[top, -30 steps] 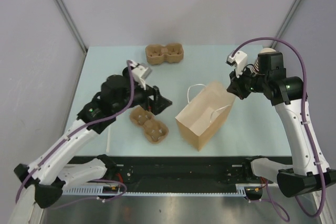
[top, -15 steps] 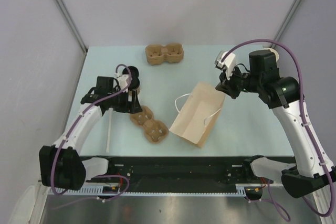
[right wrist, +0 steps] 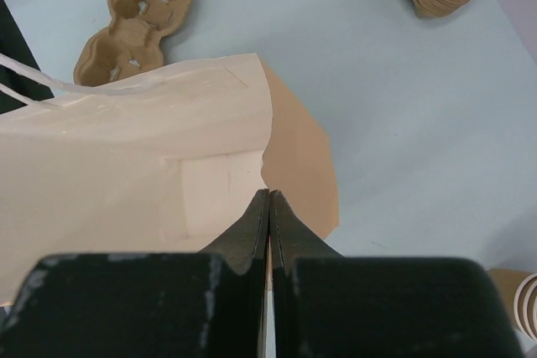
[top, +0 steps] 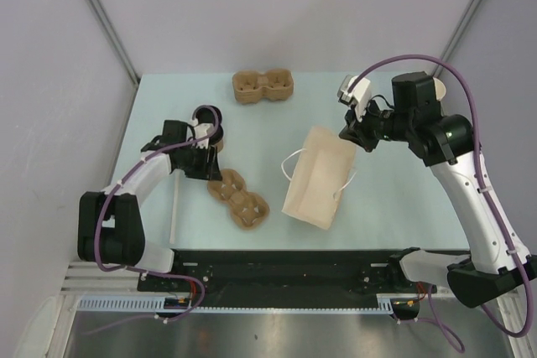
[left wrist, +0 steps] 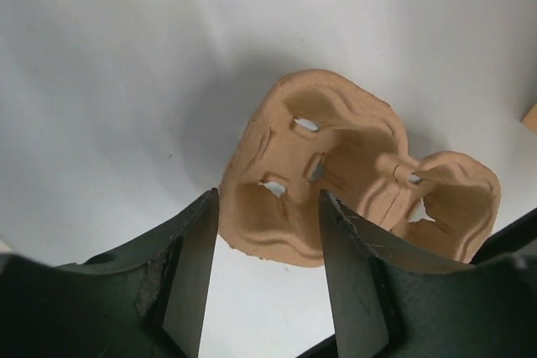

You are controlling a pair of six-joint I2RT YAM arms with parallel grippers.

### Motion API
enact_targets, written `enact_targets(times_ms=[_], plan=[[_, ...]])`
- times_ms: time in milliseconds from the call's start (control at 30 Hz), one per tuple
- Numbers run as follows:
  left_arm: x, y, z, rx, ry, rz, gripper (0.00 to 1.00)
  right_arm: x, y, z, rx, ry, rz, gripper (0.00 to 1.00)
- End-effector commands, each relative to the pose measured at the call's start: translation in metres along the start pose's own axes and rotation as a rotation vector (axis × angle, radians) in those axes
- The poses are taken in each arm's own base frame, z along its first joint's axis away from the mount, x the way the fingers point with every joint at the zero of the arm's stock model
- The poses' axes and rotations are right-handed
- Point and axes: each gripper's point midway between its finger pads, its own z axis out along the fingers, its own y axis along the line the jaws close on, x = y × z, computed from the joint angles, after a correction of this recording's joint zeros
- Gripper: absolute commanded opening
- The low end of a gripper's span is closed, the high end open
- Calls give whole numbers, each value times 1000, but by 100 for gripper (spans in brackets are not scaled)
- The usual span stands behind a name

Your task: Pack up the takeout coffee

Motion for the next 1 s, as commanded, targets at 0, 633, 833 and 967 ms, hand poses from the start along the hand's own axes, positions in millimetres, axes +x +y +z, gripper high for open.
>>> enact_targets(times_ms=[0,633,833,967], plan=[[-18,14,-2,-26,-75,42,56,-22,0,-6,6,-60,-19,0],[2,24,27,17,-25,74,38,-24,0,-3,-4,-71,-20,0],[-12,7,6,64,-85,141,8,-24,2,-4,-6,-73,-18,0],[-52,-23,-52,78,-252,268,0,-23,2,-5,-2,-79,-7,0]])
